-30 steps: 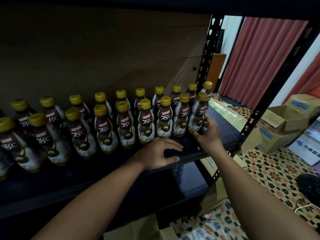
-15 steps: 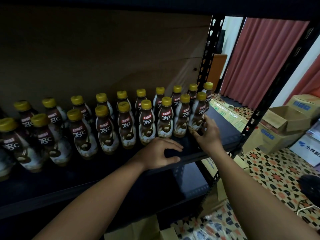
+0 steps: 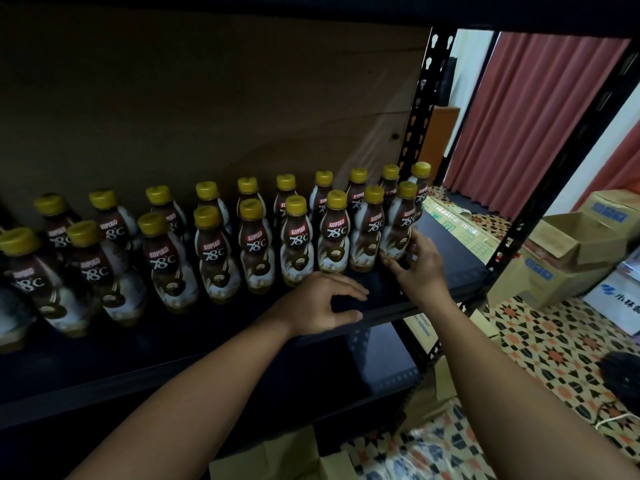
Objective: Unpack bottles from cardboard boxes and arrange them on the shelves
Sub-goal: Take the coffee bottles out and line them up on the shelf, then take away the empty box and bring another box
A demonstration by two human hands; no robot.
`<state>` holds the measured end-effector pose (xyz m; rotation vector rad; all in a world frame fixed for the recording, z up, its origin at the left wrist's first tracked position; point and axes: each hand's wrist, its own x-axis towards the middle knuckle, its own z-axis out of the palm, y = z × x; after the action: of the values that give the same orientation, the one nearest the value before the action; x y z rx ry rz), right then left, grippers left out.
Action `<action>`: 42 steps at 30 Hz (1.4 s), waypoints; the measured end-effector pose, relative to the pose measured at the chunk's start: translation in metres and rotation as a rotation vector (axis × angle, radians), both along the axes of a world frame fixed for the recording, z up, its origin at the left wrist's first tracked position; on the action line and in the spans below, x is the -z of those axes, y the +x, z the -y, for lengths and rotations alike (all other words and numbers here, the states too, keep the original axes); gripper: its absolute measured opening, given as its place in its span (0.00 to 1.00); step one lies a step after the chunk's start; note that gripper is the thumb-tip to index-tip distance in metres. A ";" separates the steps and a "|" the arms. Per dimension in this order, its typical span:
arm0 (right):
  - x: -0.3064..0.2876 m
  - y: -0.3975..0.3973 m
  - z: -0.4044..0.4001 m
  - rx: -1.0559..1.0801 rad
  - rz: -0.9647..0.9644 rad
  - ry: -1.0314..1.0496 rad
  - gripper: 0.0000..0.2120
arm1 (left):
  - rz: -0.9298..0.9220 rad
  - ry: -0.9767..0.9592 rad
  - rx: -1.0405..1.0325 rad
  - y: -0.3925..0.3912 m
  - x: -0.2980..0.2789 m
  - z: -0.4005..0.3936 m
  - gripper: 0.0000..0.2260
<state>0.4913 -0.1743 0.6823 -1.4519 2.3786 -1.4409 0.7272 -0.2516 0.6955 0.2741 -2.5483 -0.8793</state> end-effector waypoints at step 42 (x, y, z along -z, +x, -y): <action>0.699 0.183 -0.150 -0.090 0.055 1.101 0.42 | 0.606 0.789 -1.514 0.304 0.705 -0.164 0.43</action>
<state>0.6745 -0.0247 -0.0172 -1.1060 2.3172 -0.0174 1.0313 -0.0877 -0.0094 2.4807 -1.3569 -1.0362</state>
